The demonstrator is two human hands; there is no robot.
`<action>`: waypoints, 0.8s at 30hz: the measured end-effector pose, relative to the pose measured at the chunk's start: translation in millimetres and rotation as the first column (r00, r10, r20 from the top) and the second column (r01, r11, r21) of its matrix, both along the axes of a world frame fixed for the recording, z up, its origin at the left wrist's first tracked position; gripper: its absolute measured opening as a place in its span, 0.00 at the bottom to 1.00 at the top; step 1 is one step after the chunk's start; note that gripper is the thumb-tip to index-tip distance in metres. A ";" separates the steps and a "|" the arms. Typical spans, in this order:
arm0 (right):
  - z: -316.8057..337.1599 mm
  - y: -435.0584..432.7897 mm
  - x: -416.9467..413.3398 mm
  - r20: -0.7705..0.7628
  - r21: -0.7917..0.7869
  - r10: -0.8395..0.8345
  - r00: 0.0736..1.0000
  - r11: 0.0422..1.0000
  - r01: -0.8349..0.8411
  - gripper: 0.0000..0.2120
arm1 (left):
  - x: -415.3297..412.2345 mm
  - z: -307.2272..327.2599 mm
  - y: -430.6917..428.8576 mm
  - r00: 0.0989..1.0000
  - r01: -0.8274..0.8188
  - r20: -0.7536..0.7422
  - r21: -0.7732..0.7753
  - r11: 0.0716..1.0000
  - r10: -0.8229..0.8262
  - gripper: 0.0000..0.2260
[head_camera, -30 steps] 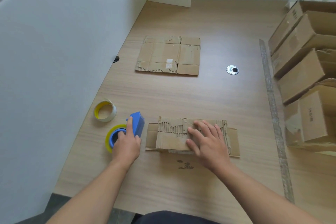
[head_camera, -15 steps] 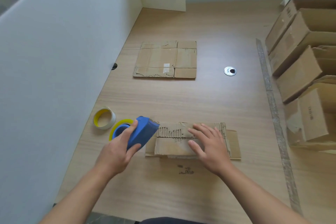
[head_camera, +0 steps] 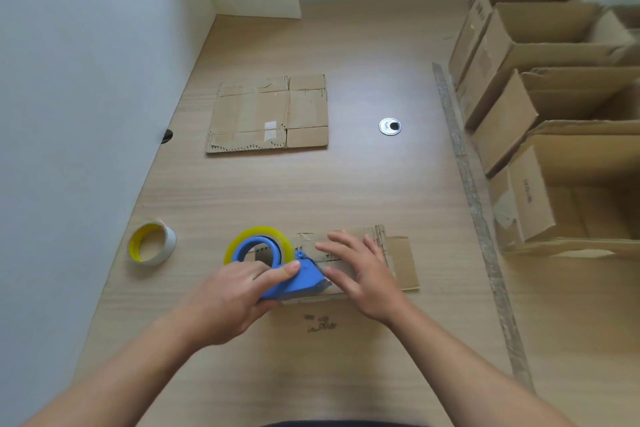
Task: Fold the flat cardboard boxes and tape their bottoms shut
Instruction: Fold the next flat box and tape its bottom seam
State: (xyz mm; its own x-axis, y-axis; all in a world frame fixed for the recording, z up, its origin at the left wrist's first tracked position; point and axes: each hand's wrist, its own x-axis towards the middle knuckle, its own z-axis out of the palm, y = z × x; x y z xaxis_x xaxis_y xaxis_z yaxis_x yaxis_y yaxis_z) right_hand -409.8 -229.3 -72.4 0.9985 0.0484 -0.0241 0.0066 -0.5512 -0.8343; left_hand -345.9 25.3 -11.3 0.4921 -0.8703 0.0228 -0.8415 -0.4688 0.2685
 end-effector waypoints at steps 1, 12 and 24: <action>-2.0 0.8 -0.2 0.013 0.009 -0.021 1.000 1.000 0.021 0.11 | -0.3 1.5 -2.9 1.000 0.005 -0.014 0.018 1.000 -0.005 0.22; -4.9 -0.1 1.6 -0.012 0.039 -0.052 0.999 0.998 0.052 0.05 | 4.9 9.6 -10.3 0.977 -0.057 -0.192 0.156 0.986 0.087 0.36; -2.7 -15.9 6.3 -0.261 0.507 -0.223 0.939 0.796 0.330 0.07 | 36.4 42.2 6.3 0.932 -0.185 -0.203 0.444 0.877 0.300 0.29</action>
